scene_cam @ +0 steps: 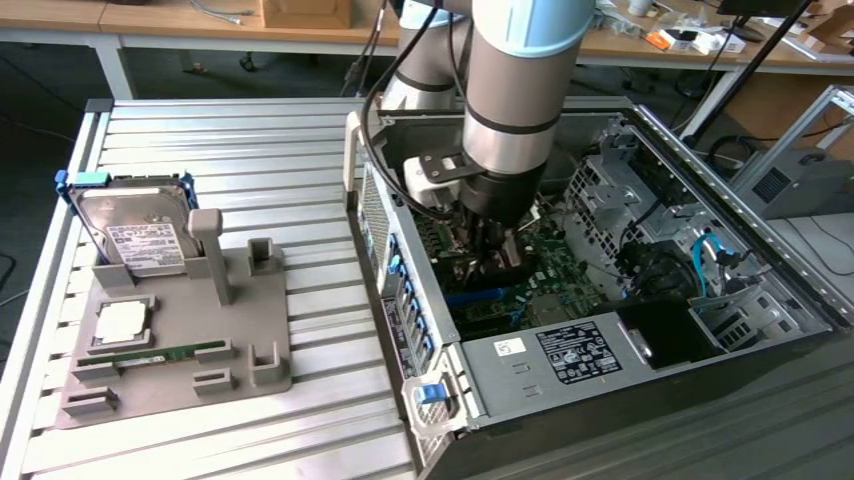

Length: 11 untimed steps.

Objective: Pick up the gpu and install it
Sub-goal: 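Insert the gpu into the slot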

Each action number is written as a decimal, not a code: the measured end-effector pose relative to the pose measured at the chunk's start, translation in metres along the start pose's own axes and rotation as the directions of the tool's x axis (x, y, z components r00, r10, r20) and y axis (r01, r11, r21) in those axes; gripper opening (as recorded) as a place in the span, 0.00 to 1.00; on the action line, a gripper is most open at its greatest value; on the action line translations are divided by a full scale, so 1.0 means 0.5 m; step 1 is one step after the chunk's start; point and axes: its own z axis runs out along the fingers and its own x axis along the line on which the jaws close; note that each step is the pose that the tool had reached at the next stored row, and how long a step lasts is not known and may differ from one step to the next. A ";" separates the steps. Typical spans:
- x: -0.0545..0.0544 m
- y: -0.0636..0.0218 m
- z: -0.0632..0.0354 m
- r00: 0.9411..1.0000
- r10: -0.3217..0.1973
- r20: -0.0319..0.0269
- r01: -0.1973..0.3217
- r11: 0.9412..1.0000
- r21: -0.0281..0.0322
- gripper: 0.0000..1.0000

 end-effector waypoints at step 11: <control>0.000 0.002 0.011 1.000 0.000 0.000 0.000 1.000 0.000 0.27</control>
